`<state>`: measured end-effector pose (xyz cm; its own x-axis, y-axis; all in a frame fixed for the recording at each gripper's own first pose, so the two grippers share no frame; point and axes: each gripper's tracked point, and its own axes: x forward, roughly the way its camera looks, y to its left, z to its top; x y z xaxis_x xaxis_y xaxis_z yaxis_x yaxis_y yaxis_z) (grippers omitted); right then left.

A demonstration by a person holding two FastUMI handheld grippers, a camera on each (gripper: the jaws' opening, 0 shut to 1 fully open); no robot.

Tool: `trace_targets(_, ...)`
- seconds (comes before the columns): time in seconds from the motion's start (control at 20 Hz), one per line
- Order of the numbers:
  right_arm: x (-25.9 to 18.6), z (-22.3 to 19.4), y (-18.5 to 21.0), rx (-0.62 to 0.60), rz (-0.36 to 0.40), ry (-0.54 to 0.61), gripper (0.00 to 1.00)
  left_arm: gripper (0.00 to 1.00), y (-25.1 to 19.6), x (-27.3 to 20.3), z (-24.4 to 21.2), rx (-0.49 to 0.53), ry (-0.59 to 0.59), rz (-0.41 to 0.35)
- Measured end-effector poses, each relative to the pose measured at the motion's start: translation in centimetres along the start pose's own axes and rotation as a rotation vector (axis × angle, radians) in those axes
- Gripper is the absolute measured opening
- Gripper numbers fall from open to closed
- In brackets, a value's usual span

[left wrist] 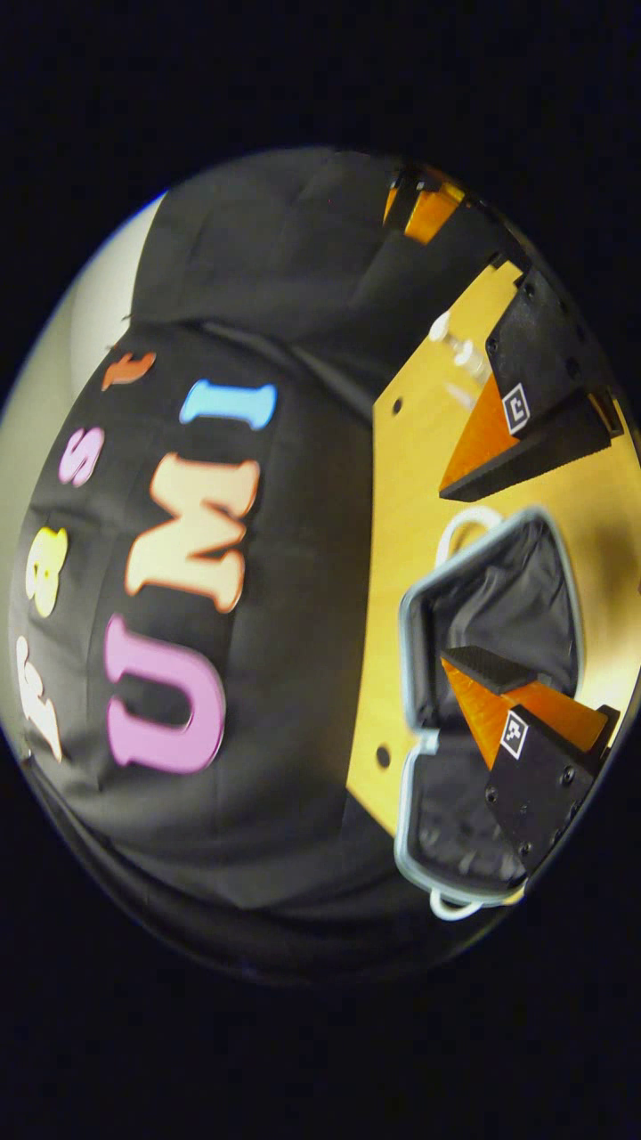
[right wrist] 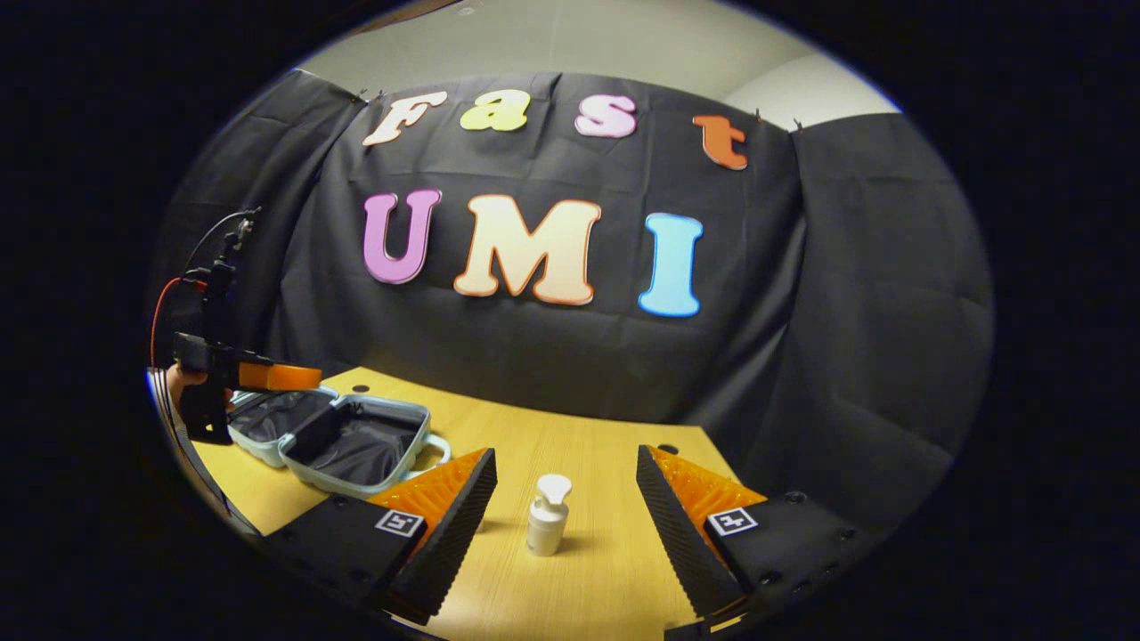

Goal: First open the suitcase, pack the skin care products into it, and then close the suitcase.

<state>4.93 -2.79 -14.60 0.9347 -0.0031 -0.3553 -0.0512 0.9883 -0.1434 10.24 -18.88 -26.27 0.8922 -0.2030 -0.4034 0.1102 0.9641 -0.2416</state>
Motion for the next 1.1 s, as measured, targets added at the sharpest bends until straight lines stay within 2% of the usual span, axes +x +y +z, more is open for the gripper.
trace_targets(0.15,1.2,-3.1,-0.8,0.030,0.057,0.051,0.99,0.96,-6.8,2.3,-3.6,0.010,0.060,-0.094)
trace_targets(0.35,3.2,-6.0,-1.5,0.068,0.105,0.087,0.99,0.96,-10.5,5.6,-6.8,0.040,0.112,-0.130)
trace_targets(0.5,3.9,-7.5,-1.9,0.060,0.125,0.103,0.99,0.96,-11.6,7.1,-8.9,0.025,0.147,-0.134)
trace_targets(0.8,5.3,-9.7,-1.8,0.085,0.145,0.135,0.99,0.95,-11.4,10.8,-11.4,0.017,0.186,-0.092)
trace_targets(0.95,6.0,-10.4,-1.7,0.090,0.151,0.151,0.99,0.94,-12.2,12.3,-12.1,-0.018,0.203,-0.116)
trace_targets(1.05,6.7,-10.9,-1.5,0.092,0.155,0.161,0.99,0.80,-12.5,13.0,-12.3,-0.030,0.204,-0.123)
trace_targets(1.1,7.1,-11.1,-1.3,0.095,0.161,0.169,0.99,0.82,-12.6,13.3,-12.5,-0.034,0.206,-0.122)
